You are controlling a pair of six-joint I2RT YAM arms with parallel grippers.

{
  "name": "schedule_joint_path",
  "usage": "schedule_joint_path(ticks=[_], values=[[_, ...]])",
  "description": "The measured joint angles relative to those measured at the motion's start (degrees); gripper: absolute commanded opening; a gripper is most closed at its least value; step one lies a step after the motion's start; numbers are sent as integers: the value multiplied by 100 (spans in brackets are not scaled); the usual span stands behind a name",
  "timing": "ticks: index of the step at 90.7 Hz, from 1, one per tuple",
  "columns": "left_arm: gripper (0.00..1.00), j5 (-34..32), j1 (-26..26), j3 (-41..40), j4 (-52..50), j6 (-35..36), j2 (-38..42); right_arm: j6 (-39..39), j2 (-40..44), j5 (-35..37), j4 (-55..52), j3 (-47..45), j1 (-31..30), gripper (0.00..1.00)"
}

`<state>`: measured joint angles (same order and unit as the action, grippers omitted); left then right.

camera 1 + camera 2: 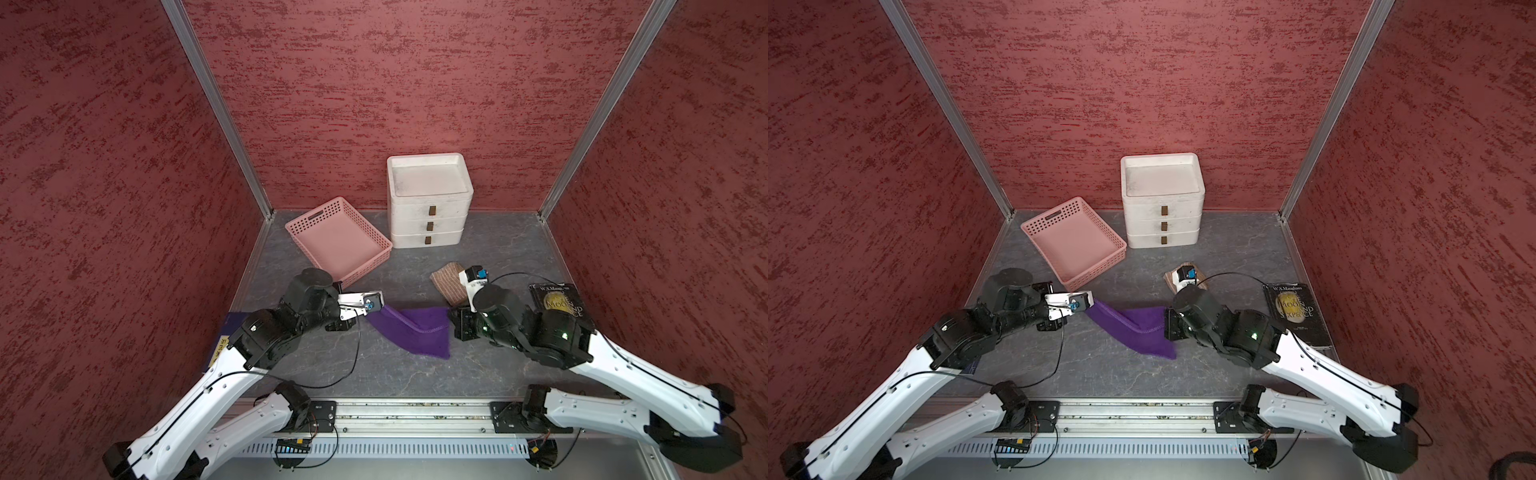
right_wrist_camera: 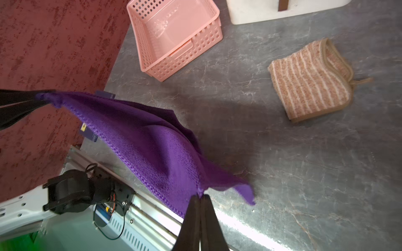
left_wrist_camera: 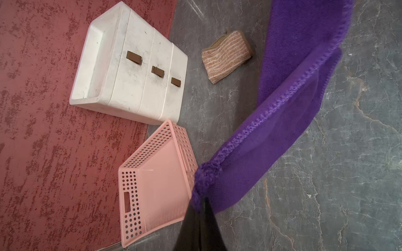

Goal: Fold the square dishcloth
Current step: Flatten out the cleaning item at the center of the board.

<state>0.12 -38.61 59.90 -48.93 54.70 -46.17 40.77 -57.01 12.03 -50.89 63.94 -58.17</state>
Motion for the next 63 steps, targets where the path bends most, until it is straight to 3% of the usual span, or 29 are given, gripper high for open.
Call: schedule_joint_path(ticks=[16,45,55,63], values=[[0,-111,144,0,-61,-22,24,-269,-146,-164,-101,59,601,0],[0,-522,767,26,678,109,-809,-769,-925,-570,-101,1032,1408,0],[0,-323,809,114,566,107,-667,-776,-754,-717,-70,859,1414,0],[0,24,667,101,192,63,-293,-669,-258,-870,7,223,1412,0]])
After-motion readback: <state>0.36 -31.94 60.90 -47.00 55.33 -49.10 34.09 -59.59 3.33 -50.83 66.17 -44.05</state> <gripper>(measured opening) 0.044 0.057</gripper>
